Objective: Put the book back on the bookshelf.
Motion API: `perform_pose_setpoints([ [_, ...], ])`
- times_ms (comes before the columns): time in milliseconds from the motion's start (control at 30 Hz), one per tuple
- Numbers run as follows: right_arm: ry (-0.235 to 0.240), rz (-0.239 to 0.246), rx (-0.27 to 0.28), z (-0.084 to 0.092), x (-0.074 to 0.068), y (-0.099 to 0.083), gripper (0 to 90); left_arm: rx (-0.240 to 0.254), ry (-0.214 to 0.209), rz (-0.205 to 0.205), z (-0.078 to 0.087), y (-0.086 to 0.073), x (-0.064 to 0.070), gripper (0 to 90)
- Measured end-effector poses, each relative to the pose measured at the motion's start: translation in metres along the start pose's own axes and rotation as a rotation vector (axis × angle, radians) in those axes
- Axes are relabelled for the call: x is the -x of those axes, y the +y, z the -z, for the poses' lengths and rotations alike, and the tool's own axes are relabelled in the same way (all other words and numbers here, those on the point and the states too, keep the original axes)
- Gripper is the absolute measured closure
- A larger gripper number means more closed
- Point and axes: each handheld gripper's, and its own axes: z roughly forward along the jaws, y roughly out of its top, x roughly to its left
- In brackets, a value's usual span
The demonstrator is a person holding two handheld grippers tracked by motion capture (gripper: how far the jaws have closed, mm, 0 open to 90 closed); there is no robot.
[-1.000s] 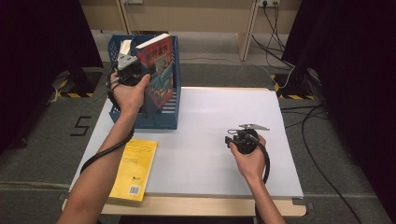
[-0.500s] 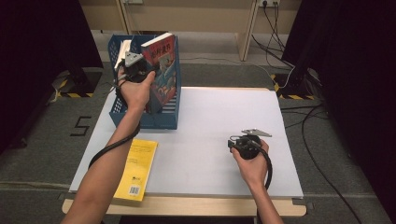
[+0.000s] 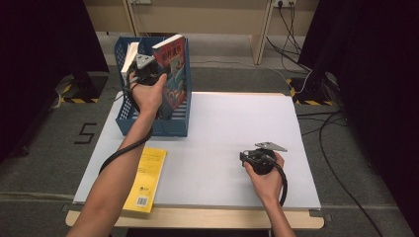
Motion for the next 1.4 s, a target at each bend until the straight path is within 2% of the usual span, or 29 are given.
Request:
perform_pose_setpoints([
  [200, 0.002, 0.001, 0.008, 0.001, 0.001, 0.001, 60.8, 0.001, 0.010, -0.006, -0.006, -0.001, 0.002, 74.2],
  [400, 0.003, -0.009, 0.006, 0.000, 0.000, 0.000, 60.8, 0.009, 0.003, -0.003, -0.010, -0.005, 0.000, 74.2],
  [533, 0.004, 0.003, 0.005, -0.001, 0.001, -0.001, 60.7, 0.013, 0.008, -0.017, -0.013, -0.007, 0.000, 74.2],
  [900, 0.009, -0.007, 0.010, -0.002, -0.001, -0.003, 60.7, 0.005, 0.014, 0.002, -0.023, -0.014, 0.001, 74.2],
  [1033, 0.010, 0.000, 0.016, -0.001, 0.000, -0.002, 60.8, 0.005, 0.013, -0.007, -0.027, -0.016, 0.003, 74.2],
  [1200, 0.013, 0.008, 0.030, 0.000, 0.001, -0.002, 60.9, 0.008, 0.008, 0.007, -0.032, -0.019, 0.003, 74.2],
  [1400, 0.015, 0.014, 0.037, -0.001, 0.001, -0.002, 60.9, 0.004, 0.010, 0.002, -0.038, -0.027, 0.003, 74.1],
])
